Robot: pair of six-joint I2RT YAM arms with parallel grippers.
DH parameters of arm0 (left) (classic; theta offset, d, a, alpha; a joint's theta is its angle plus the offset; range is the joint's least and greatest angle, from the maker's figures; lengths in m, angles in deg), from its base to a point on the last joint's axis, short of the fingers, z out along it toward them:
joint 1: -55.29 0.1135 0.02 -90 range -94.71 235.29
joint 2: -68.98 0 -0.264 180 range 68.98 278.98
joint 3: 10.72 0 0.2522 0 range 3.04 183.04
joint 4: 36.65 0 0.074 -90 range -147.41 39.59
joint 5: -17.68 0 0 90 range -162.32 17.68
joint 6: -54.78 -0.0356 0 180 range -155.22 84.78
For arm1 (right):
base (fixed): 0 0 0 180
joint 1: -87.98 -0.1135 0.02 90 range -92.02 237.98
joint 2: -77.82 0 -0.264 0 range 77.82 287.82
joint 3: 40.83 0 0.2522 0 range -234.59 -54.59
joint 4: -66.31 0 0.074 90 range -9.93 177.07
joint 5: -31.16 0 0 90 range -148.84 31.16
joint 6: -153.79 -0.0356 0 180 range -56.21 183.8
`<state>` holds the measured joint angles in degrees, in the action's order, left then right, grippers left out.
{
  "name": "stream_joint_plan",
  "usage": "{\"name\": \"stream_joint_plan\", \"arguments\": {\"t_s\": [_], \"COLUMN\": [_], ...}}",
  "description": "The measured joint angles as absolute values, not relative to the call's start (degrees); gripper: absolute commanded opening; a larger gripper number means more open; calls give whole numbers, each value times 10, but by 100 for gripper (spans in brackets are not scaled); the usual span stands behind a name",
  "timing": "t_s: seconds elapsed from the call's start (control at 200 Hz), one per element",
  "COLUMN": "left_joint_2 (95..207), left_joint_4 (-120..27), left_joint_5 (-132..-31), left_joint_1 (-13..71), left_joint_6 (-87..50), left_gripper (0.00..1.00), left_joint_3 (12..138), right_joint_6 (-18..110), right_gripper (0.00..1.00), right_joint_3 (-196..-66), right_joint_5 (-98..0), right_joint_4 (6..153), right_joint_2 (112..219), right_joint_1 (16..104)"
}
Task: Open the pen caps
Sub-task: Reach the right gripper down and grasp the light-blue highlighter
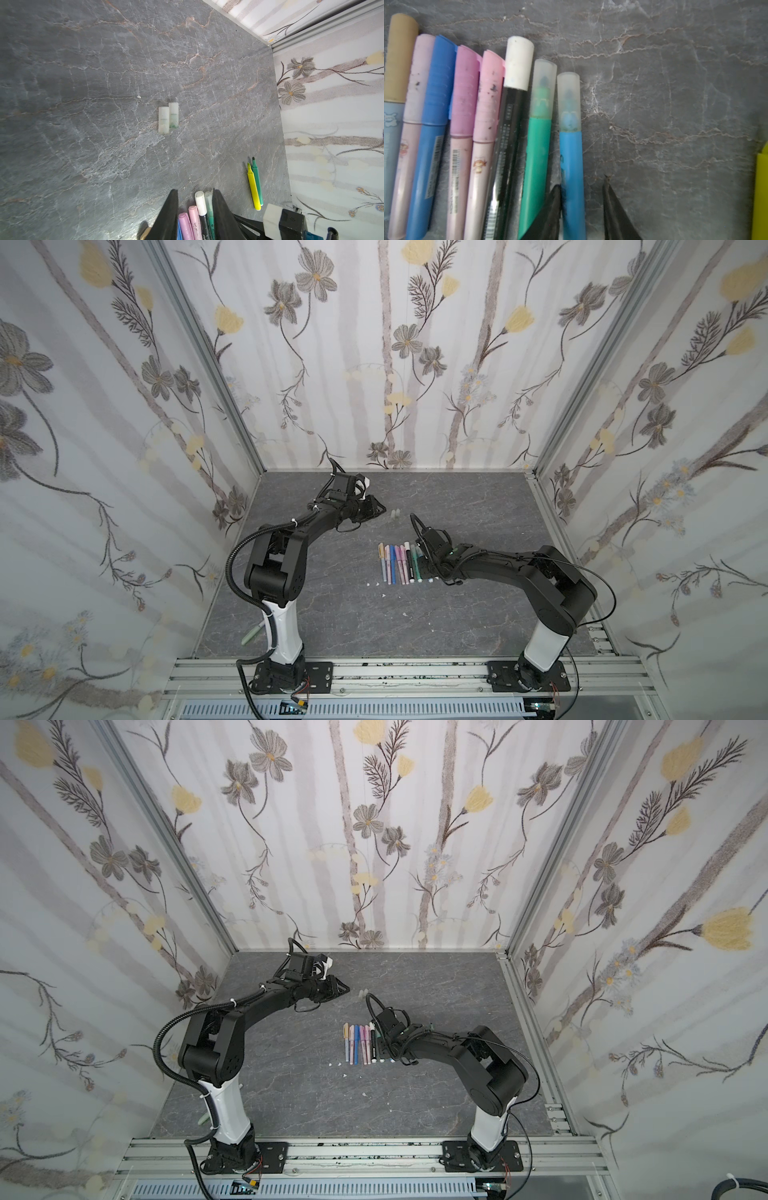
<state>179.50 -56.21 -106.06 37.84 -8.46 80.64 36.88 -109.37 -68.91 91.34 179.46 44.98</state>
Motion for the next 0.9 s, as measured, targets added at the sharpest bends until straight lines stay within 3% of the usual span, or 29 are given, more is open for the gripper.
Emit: {"name": "stream_joint_plan", "arguments": {"t_s": [0.575, 0.899], "left_joint_2": [1789, 1768], "left_joint_4": [-562, -555], "left_joint_5": [-1074, -1115], "left_joint_1": [375, 353], "left_joint_6": [-84, -82], "left_gripper": [29, 30], "left_joint_3": [810, 801], "right_joint_6": [373, 388], "right_gripper": [8, 2], "right_joint_3": [-1058, -1049], "right_joint_5": [-712, -697], "right_joint_4": [862, 922], "right_joint_2": [1783, 1720], "right_joint_1": [450, 464]}}
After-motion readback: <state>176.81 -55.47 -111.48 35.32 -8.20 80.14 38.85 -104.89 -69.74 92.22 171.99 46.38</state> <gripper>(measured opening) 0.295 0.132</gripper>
